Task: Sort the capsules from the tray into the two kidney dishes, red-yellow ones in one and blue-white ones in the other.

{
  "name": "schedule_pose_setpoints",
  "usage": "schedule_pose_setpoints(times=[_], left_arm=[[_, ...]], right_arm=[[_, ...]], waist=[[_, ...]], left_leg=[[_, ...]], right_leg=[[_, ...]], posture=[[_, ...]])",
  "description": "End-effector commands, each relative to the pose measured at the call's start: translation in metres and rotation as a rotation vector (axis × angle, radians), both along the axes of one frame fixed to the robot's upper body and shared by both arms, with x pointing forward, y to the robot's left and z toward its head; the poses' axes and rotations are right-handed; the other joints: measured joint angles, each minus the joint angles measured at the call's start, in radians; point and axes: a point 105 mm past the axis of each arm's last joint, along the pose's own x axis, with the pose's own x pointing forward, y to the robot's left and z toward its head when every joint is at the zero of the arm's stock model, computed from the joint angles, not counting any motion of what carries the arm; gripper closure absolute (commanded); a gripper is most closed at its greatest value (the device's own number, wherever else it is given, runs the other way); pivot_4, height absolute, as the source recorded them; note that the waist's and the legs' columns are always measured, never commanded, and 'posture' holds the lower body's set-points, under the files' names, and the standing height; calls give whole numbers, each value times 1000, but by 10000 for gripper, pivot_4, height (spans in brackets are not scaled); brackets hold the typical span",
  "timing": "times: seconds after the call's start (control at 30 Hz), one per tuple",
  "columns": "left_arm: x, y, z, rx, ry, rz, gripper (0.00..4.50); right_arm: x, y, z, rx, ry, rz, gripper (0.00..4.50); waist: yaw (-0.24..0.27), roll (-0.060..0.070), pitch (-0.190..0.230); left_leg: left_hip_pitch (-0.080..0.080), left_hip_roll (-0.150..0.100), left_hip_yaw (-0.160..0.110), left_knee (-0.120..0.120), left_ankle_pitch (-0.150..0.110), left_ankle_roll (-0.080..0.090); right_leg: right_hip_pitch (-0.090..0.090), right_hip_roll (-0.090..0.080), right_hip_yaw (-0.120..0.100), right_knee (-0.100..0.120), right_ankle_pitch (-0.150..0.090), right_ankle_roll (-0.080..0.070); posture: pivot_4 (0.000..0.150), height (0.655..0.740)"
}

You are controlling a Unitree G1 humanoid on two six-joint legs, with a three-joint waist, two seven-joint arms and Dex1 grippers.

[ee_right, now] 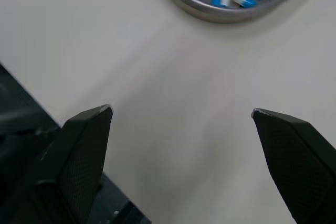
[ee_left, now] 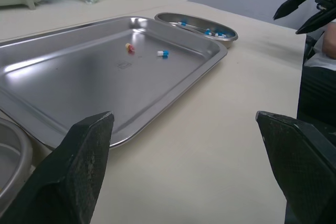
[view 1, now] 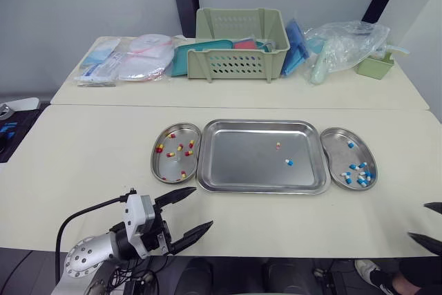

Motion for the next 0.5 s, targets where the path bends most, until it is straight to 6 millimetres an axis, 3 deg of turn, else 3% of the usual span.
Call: schedule_pose_setpoints(times=[0.03,0.17,0.23,0.37,0.5], left_arm=[[1,-5,5,-1,-36,-27,269],[3,-10,10,-5,-49,-40,269],[4,-11,11,-5,-52,-41,269],[9,-12,14,-4,-63,-30,269],[12,-15,15,-7,-63,-30,0]], right_arm=[[11,47,12,39,-24,103,0],[31,95,15,69,-81,174,0],[39,104,14,65,-99,171,0],[81,128,12,52,-191,142,0],[109,142,3,19,-220,124,9122]], waist=[[0,0,0],[2,-1,0],[4,-1,0],[1,-4,1],[1,-4,2]], left_leg=[[0,0,0,0,0,0],[-1,0,-1,1,0,0],[-1,0,-2,1,0,0],[-1,0,-2,1,0,0],[-2,0,-3,1,0,0]], right_leg=[[0,0,0,0,0,0],[0,0,-1,0,0,0],[0,0,-2,0,0,0],[-1,0,-2,0,0,0],[-2,0,-2,0,0,0]], posture=[[1500,7400],[1500,7400],[1500,7400],[1500,7400],[1500,7400]])
